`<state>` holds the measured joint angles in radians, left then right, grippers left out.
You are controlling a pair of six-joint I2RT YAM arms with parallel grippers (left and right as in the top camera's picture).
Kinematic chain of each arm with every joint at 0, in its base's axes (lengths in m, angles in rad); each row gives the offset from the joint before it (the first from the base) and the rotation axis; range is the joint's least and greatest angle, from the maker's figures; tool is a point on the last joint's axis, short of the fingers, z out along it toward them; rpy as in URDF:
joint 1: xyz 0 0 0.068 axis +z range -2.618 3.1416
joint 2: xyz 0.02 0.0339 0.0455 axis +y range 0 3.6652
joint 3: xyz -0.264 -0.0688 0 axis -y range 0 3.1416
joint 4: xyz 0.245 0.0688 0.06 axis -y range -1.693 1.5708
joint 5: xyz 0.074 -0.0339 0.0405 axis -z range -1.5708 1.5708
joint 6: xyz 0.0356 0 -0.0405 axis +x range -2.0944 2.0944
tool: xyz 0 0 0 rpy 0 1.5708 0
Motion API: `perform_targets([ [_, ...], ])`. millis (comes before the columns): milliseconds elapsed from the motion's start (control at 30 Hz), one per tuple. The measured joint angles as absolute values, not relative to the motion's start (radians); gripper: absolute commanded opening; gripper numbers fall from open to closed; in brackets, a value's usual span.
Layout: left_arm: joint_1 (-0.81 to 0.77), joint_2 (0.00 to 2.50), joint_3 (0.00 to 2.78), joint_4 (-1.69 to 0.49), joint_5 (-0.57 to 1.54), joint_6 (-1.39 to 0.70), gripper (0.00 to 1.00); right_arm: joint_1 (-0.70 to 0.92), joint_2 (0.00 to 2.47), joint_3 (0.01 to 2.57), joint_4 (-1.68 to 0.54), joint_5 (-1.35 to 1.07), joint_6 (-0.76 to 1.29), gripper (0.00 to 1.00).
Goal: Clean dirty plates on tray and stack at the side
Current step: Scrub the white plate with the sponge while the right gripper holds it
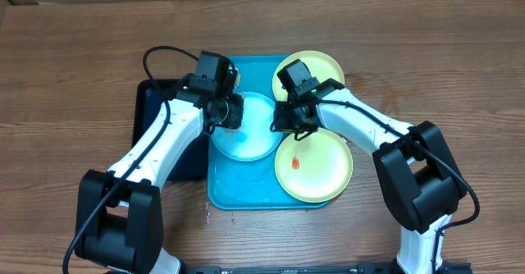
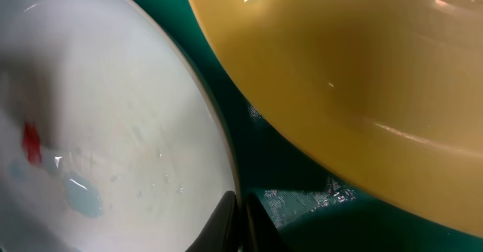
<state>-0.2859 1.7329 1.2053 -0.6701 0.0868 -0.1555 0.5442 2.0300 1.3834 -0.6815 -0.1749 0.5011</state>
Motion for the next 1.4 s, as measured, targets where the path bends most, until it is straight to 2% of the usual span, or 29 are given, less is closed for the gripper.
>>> perform_targets([
  [633,-0.286,1.737,1.205,-0.676,0.075,-0.192,0.04,0.544,2.030,1.373,-0.662,-0.163,0.501,0.04],
  [1400,-0.247,1.859,1.205,-0.639,0.089,-0.179,0.04,0.545,2.030,1.372,-0.661,-0.159,0.501,0.04],
])
